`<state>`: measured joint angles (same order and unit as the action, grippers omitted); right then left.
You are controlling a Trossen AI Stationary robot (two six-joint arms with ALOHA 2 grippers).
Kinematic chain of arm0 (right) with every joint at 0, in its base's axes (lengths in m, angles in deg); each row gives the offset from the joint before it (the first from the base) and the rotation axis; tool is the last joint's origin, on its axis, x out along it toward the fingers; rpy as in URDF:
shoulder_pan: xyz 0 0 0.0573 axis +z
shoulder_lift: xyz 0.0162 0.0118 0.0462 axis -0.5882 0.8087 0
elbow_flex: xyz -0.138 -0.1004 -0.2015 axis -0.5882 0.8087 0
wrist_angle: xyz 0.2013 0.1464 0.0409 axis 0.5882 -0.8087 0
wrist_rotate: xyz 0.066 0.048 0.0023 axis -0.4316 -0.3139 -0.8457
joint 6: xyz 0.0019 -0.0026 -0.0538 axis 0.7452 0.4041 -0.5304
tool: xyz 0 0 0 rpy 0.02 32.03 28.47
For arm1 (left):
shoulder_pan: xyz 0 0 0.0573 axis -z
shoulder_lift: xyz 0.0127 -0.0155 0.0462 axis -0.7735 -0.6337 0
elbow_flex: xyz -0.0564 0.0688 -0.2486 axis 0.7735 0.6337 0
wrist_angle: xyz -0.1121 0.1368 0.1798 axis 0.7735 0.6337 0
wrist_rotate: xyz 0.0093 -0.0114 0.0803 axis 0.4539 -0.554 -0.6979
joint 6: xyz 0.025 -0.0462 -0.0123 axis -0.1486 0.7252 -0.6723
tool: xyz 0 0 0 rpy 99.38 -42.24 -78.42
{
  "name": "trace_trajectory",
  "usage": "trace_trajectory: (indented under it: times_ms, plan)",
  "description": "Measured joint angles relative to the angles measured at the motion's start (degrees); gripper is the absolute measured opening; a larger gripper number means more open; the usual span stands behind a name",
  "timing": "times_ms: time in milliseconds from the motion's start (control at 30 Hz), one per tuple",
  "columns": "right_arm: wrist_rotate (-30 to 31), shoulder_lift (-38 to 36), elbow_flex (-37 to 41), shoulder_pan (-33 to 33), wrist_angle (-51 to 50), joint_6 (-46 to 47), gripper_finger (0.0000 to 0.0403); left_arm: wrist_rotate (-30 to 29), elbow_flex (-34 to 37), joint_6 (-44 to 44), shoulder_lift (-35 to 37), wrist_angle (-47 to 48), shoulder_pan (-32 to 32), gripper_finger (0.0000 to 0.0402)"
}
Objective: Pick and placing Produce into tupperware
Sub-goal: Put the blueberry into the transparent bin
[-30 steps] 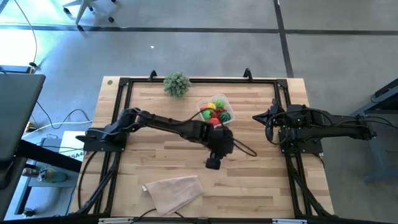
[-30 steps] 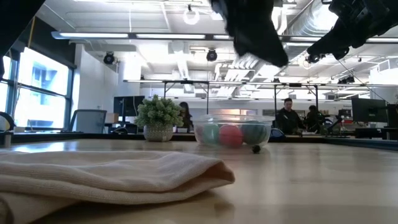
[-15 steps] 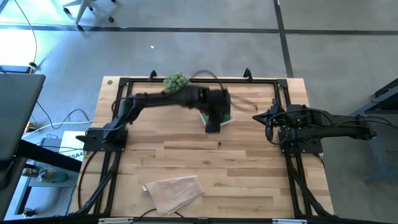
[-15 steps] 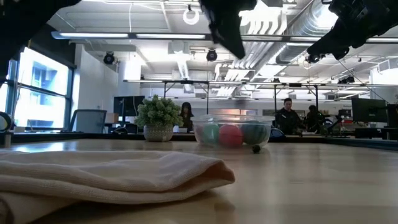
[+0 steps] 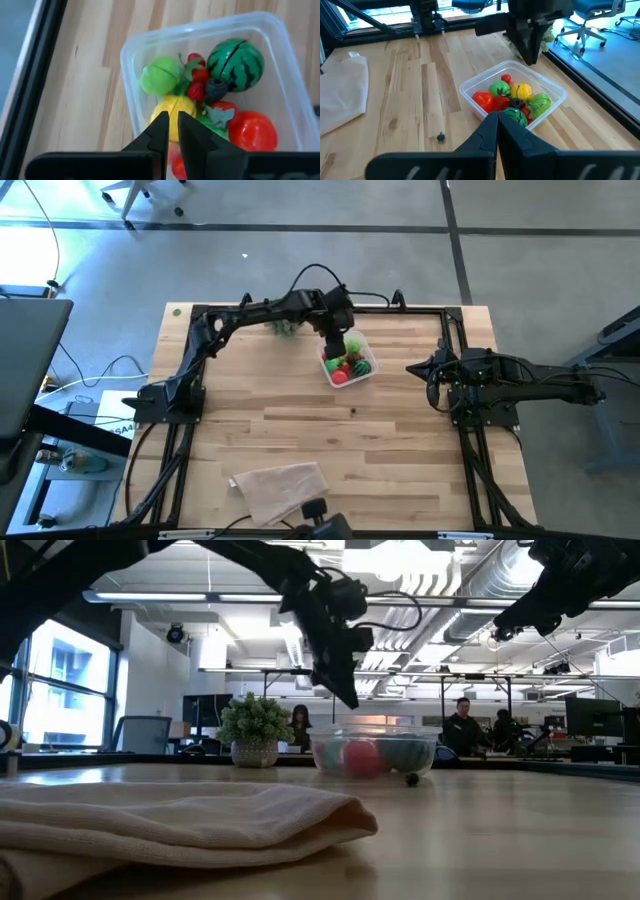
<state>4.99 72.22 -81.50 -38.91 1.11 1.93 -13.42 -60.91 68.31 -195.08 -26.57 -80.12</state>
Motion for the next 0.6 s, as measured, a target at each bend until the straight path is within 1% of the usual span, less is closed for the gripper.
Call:
trace_trajectory:
  times_ms: [200, 333, 467, 600]
  plan:
    - [0.0, 0.0, 0.0, 0.02, 0.0, 0.0, 0.0, 0.47, 1.55, -0.02, 0.0, -1.21, -0.02, 0.0023]
    - [0.0, 0.0, 0.0, 0.0, -0.02, 0.0, 0.0, 2.27, 1.57, -0.01, 0.0, -2.46, 0.45, 0.0025]
    - [0.0, 0.0, 0.0, 0.02, -0.01, 0.0, 0.0, 2.73, 1.57, 0.15, 0.0, -1.91, 1.08, 0.0023]
    - [0.0, 0.0, 0.0, 0.01, 0.0, 0.0, 0.0, 2.69, 1.58, 0.69, 0.27, -0.35, 2.27, 0.0012]
